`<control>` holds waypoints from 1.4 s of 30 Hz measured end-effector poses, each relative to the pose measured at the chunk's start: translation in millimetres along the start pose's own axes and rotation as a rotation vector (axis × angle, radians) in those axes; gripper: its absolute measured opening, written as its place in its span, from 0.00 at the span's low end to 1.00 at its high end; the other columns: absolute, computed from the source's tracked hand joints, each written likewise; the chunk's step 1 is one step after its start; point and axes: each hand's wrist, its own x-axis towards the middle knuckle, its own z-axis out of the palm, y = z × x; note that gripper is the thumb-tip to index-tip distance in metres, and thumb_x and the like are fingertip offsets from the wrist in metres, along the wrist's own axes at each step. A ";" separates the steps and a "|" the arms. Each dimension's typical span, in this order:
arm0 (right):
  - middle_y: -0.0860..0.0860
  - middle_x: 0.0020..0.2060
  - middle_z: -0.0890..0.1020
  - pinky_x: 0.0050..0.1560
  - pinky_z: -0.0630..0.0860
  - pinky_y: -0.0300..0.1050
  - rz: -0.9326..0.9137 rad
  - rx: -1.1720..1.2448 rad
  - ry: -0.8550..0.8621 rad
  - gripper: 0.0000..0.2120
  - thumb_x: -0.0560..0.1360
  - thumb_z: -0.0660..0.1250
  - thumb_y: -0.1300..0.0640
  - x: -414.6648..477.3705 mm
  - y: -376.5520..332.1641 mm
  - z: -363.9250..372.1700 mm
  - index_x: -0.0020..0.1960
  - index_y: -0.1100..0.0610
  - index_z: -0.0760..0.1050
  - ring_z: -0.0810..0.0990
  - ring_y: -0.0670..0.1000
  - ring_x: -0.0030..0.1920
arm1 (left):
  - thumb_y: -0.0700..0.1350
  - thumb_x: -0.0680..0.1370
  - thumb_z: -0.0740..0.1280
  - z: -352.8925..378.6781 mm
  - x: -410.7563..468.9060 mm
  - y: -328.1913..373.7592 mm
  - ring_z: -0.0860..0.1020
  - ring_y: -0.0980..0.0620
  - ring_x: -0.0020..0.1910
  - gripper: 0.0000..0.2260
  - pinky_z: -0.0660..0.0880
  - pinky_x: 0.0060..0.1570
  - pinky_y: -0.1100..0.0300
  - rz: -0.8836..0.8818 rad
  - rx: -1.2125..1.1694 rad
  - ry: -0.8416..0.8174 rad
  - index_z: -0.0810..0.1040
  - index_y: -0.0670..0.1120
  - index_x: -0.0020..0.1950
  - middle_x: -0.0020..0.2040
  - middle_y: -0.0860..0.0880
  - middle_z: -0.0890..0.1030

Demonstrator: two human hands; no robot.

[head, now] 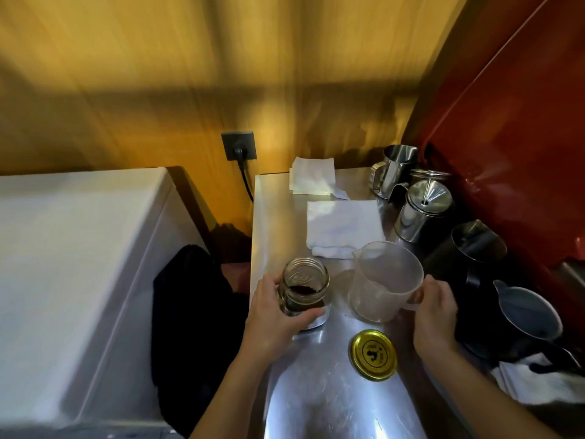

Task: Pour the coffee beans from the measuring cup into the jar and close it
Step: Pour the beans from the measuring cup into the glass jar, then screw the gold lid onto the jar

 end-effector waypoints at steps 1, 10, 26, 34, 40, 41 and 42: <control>0.51 0.30 0.73 0.29 0.71 0.33 -0.008 -0.017 -0.013 0.14 0.80 0.55 0.58 -1.0 1.5 -1.6 0.35 0.52 0.68 0.72 0.35 0.26 | 0.67 0.53 0.76 -0.3 0.5 -0.6 0.75 0.60 0.55 0.32 0.71 0.49 0.65 -0.001 -0.002 -0.001 0.64 0.69 0.51 0.54 0.59 0.75; 0.44 0.40 0.77 0.32 0.71 0.26 -0.070 -0.023 -0.061 0.05 0.79 0.58 0.57 -10.2 -0.3 -16.3 0.50 0.57 0.71 0.76 0.31 0.36 | 0.67 0.54 0.76 0.1 2.3 -5.4 0.72 0.65 0.55 0.33 0.69 0.47 0.66 0.010 0.030 -0.001 0.61 0.74 0.51 0.54 0.62 0.72; 0.42 0.57 0.71 0.57 0.63 0.45 -0.481 -0.745 -0.734 0.21 0.68 0.69 0.44 -55.7 22.5 -51.2 0.59 0.43 0.69 0.67 0.45 0.57 | 0.57 0.58 0.82 2.5 5.2 -11.2 0.70 0.77 0.49 0.32 0.68 0.42 0.71 0.046 0.039 0.001 0.63 0.73 0.49 0.51 0.62 0.74; 0.53 0.70 0.66 0.62 0.53 0.45 -0.546 -0.942 -0.807 0.30 0.70 0.66 0.40 -60.1 39.7 -49.9 0.69 0.46 0.63 0.62 0.54 0.66 | 0.56 0.59 0.81 3.8 -1.9 -8.4 0.72 0.75 0.51 0.32 0.69 0.43 0.73 0.047 0.017 -0.004 0.63 0.73 0.49 0.52 0.62 0.74; 0.46 0.63 0.70 0.59 0.62 0.42 -0.455 -0.837 -0.819 0.31 0.66 0.65 0.32 -55.9 23.5 -49.1 0.65 0.45 0.68 0.67 0.53 0.62 | 0.59 0.57 0.80 1.9 -12.0 -3.7 0.75 0.62 0.55 0.31 0.69 0.49 0.67 0.057 -0.043 -0.033 0.64 0.69 0.50 0.55 0.57 0.76; 0.43 0.60 0.70 0.58 0.65 0.43 -0.437 -0.777 -0.803 0.32 0.65 0.63 0.30 -56.6 16.3 -48.8 0.64 0.45 0.68 0.68 0.52 0.60 | 0.61 0.56 0.79 2.2 -13.6 -2.8 0.75 0.61 0.55 0.31 0.70 0.50 0.66 0.056 -0.047 -0.032 0.64 0.70 0.50 0.55 0.56 0.76; 0.42 0.59 0.70 0.58 0.68 0.44 -0.423 -0.712 -0.783 0.33 0.64 0.61 0.28 -57.1 8.8 -47.7 0.64 0.43 0.68 0.69 0.52 0.59 | 0.62 0.56 0.79 2.5 -14.9 -2.1 0.75 0.61 0.55 0.31 0.70 0.51 0.66 0.053 -0.051 -0.030 0.63 0.72 0.50 0.55 0.56 0.76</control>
